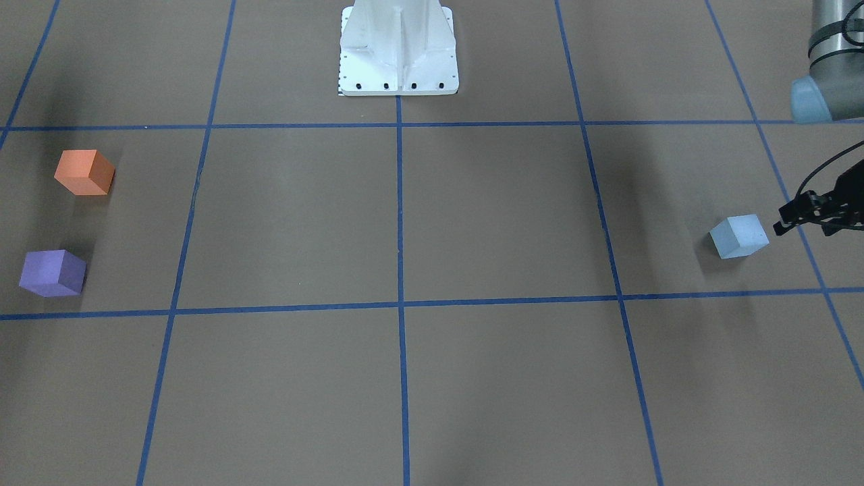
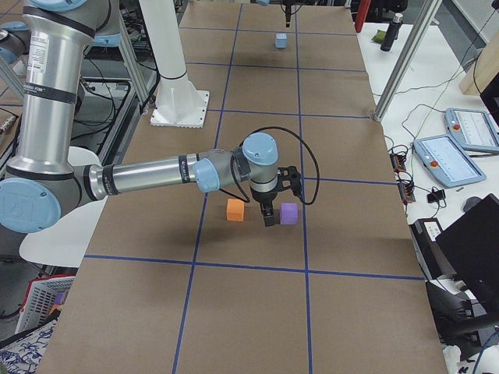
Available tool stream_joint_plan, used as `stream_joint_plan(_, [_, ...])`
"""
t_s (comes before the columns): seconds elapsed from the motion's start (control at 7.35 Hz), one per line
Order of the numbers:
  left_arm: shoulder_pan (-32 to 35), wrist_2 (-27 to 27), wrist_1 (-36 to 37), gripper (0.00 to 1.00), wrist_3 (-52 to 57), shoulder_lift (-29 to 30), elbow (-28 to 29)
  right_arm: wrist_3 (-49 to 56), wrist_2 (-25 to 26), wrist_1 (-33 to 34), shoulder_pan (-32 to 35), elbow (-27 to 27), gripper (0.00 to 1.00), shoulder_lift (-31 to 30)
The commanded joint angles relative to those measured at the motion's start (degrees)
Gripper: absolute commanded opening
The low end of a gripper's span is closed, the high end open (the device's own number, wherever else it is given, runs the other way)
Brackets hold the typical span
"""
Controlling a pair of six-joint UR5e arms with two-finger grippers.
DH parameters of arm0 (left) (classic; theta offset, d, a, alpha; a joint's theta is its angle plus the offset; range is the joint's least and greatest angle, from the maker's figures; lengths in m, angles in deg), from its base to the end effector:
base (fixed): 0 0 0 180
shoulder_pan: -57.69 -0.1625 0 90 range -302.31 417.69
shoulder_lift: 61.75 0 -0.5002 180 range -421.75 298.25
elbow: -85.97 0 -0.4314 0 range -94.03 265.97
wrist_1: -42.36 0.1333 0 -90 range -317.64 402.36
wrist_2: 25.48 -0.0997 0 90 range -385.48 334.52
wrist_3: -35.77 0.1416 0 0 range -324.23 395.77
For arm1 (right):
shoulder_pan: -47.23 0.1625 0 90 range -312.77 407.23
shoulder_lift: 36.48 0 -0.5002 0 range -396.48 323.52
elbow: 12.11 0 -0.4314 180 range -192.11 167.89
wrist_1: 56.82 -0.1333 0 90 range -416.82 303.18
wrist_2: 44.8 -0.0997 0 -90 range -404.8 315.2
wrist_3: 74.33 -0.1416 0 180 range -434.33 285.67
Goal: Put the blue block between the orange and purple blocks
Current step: 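Lower the left gripper onto the light blue cube and grasp it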
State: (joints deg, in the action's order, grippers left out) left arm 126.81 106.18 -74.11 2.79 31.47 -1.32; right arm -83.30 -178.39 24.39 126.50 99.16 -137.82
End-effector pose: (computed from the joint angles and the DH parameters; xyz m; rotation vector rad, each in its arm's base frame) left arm 0.1759 -0.5711 0.7071 0.0778 0.8387 -0.0274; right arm -0.0495 -0.4526 0.6437 0.1773 -0.7962 -0.1533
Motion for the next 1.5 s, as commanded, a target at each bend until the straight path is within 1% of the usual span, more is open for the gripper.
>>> stream_joint_plan(0.0, [-6.61, -4.39, -5.52, 1.0, -8.07, -0.06, 0.36, 0.0, 0.0, 0.0, 0.0, 0.0, 1.0, 0.0])
stream_joint_plan(0.68, [-9.26, -4.57, -5.52, 0.99, -5.95, -0.76, 2.73, 0.0, 0.0, 0.0, 0.0, 0.0, 1.0, 0.0])
stream_joint_plan(0.82, [-9.44, -4.57, -5.52, 0.83, -5.95, -0.76, 2.82, 0.0, 0.0, 0.0, 0.0, 0.0, 1.0, 0.0])
stream_joint_plan(0.95, [-9.44, -4.57, -5.52, 0.5, -5.95, -0.68, 2.74, 0.0, 0.0, 0.0, 0.0, 0.0, 1.0, 0.0])
stream_joint_plan(1.09, [-9.27, -4.48, -5.52, 0.12, -5.95, -0.42, 1.95, 0.0, 0.0, 0.0, 0.0, 0.0, 1.0, 0.0])
stream_joint_plan(1.22, [-9.26, -3.96, -4.74, 0.01, -6.04, 0.02, -0.67, 0.0, 0.0, 0.0, 0.0, 0.0, 1.0, 0.0])
stream_joint_plan(1.36, [-9.18, -3.95, -2.56, 0.01, -6.48, 0.98, -3.3, 0.0, 0.0, 0.0, 0.0, 0.0, 1.0, 0.0])
